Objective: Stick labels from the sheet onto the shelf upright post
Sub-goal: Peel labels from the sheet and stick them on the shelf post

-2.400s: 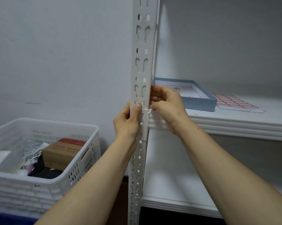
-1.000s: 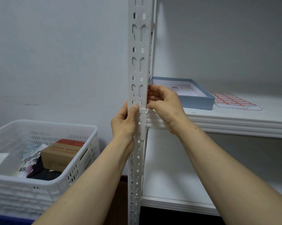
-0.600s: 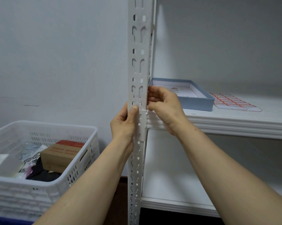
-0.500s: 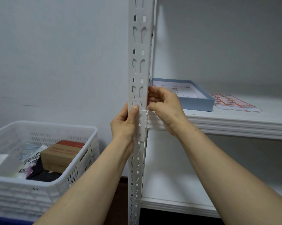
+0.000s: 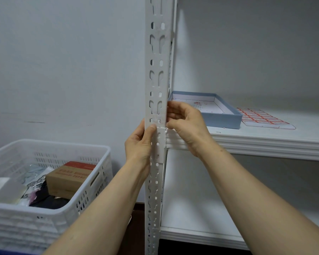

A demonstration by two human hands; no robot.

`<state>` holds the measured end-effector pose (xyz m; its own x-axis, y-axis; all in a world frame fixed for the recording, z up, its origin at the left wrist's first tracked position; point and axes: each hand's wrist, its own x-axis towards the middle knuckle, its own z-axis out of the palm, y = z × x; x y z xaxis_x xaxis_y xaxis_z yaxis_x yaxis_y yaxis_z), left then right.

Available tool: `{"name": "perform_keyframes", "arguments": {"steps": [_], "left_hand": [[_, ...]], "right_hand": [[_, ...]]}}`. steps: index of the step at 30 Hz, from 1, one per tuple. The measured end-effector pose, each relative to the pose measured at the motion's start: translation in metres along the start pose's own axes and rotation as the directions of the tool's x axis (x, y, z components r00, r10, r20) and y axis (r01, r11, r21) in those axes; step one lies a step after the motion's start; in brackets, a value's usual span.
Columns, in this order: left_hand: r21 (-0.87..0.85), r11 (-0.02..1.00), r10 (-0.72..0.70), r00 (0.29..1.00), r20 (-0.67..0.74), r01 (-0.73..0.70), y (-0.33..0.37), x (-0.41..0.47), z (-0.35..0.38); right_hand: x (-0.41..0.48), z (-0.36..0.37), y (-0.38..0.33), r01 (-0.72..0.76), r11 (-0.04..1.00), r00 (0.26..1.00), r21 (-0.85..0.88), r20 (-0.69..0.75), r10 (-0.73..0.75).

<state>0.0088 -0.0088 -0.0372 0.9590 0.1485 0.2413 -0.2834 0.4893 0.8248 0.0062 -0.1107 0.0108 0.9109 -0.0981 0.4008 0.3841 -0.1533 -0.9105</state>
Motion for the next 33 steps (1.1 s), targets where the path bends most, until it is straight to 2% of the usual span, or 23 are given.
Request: {"name": "perform_keyframes", "arguments": {"steps": [14, 20, 33], "left_hand": [[-0.002, 1.0, 0.019, 1.0, -0.022, -0.019, 0.0025, -0.0002, 0.0038], [0.044, 0.999, 0.031, 0.999, 0.035, -0.032, 0.0016, -0.0024, 0.0002], [0.037, 0.999, 0.025, 0.999, -0.028, -0.024, 0.0024, -0.0022, 0.006]], "right_hand": [[-0.0008, -0.0006, -0.0009, 0.018, 1.0, 1.0, -0.001, 0.006, -0.018], [-0.0008, 0.0, 0.0002, 0.016, 1.0, 1.0, 0.0, 0.001, -0.016], [-0.0016, -0.0006, -0.0006, 0.019, 1.0, 1.0, 0.01, 0.008, -0.019]]}}
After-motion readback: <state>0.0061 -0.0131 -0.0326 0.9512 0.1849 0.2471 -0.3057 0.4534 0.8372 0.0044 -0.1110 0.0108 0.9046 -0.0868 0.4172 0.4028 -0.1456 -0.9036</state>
